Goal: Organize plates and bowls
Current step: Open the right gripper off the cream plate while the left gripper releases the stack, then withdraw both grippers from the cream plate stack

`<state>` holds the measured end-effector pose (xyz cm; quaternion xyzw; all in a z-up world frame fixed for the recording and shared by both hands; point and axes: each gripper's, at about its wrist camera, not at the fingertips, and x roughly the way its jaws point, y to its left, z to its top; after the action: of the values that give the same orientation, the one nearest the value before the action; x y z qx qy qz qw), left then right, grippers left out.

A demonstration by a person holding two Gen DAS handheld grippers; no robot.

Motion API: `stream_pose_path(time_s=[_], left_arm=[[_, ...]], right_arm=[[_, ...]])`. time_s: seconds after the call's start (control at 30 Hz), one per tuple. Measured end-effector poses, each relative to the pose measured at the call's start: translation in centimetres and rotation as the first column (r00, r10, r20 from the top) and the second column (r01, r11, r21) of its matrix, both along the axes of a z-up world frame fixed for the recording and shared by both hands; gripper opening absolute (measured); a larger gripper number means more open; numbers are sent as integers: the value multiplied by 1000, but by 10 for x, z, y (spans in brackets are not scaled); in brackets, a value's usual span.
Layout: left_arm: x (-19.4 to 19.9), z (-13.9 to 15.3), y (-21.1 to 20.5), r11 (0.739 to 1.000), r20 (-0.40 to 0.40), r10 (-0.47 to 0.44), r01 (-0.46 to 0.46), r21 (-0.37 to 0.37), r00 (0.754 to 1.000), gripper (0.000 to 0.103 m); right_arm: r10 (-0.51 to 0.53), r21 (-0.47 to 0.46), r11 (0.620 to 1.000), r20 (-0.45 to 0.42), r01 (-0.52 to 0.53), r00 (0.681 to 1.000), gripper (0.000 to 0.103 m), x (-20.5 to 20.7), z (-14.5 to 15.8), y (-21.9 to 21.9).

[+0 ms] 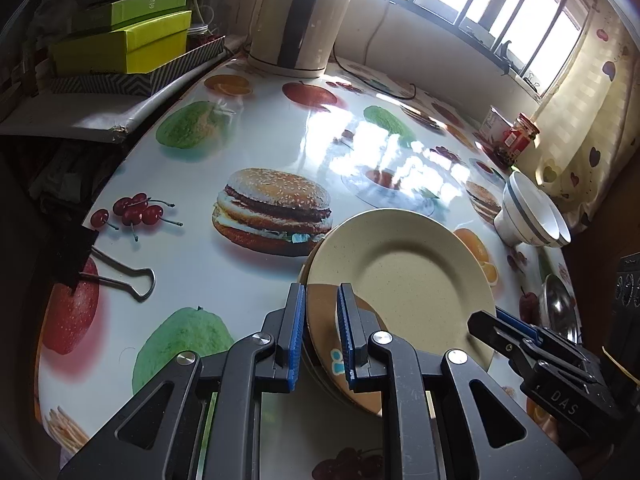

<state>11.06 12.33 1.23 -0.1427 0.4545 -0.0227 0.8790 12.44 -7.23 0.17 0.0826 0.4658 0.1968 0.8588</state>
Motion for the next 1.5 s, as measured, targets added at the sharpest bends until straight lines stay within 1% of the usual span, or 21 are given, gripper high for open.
stream_pose_path(time_s=[0.03,0.1,0.23,0.3,0.4,0.43,0.5,0.53,0.57,0.7,0.8,1.13,1.3,1.4,1.5], left_arm=[[0,0,0,1000,3,1,-1,6,1000,17],[-1,1,-1,1000,3,2,-2,15,1000,17],[-3,1,-2,999,9,7,-7,33,1000,24],[-4,1,-1,999,12,5,-6,35,1000,25],[-6,2,-1,999,20,5,-6,39,1000,27],[-7,3,-1,999,27,4,-5,43,1000,29],[-9,5,0,999,41,8,-10,50,999,38],[-10,6,1,999,47,9,-11,48,999,44],[-12,6,1,999,49,13,-15,46,999,46],[-15,7,-2,999,59,3,-5,46,998,46],[-15,3,-4,999,45,-1,-1,33,999,46],[-10,-8,-7,1000,13,-2,1,24,1000,46],[-7,-15,-8,1000,-10,-7,7,-5,1000,46],[-5,-15,-10,1000,-7,-5,5,2,1000,46],[-2,-16,-8,1000,-14,-4,4,-21,1000,46]], right_arm=[[1,-4,1000,3,-1,1000,26,0,0,1],[-1,-5,1000,5,1,1000,33,0,0,1],[-4,-11,1000,33,4,999,38,-3,4,0],[-5,-15,1000,40,6,999,44,-3,5,0],[-17,-19,1000,43,18,999,48,-2,4,-2],[-22,-16,1000,42,23,999,48,-2,4,-3],[-33,-12,999,40,34,999,49,-1,3,-6],[-37,-10,999,38,37,999,50,-1,3,-7],[-38,-7,999,37,38,999,50,-1,2,-8],[-41,-4,999,26,41,999,52,-1,-2,-13],[-39,7,999,18,39,999,52,0,-5,-16],[3,22,1000,3,-3,1000,52,4,-11,-10],[7,25,1000,-11,-7,1000,52,8,-15,-8],[14,40,999,-21,-13,1000,52,10,-17,-9],[17,67,998,-34,-15,999,52,13,-20,-10]])
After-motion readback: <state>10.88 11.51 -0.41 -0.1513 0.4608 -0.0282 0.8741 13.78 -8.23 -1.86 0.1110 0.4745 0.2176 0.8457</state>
